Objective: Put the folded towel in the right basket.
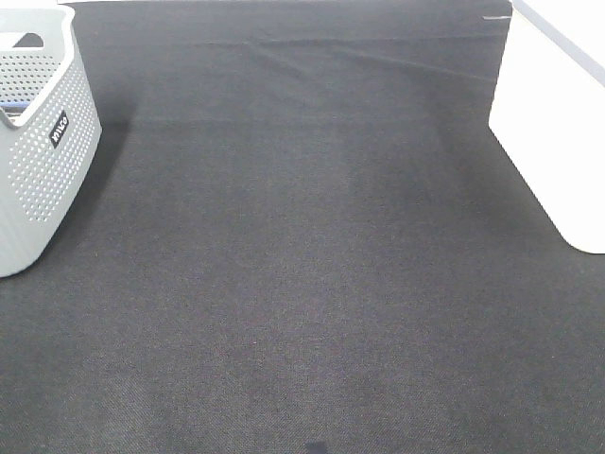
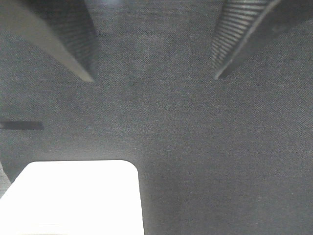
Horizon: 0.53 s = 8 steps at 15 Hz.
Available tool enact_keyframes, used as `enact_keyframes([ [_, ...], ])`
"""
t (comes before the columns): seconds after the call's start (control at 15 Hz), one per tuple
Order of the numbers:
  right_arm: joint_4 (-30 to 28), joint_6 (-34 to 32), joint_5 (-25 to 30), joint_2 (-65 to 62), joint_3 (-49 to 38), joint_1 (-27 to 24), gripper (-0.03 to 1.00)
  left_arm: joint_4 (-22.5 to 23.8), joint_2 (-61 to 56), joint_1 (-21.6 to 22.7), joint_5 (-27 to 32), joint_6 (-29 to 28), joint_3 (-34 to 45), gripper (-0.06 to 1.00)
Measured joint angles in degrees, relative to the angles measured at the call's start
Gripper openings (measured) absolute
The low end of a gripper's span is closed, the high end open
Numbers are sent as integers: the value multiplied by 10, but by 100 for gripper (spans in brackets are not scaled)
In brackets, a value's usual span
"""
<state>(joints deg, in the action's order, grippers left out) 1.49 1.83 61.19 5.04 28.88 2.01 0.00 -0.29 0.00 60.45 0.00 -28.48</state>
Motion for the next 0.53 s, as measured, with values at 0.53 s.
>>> enact_keyframes([
  [0.53, 0, 0, -1, -22, 0, -29, 63, 0, 0, 0, 0, 0, 0, 97],
])
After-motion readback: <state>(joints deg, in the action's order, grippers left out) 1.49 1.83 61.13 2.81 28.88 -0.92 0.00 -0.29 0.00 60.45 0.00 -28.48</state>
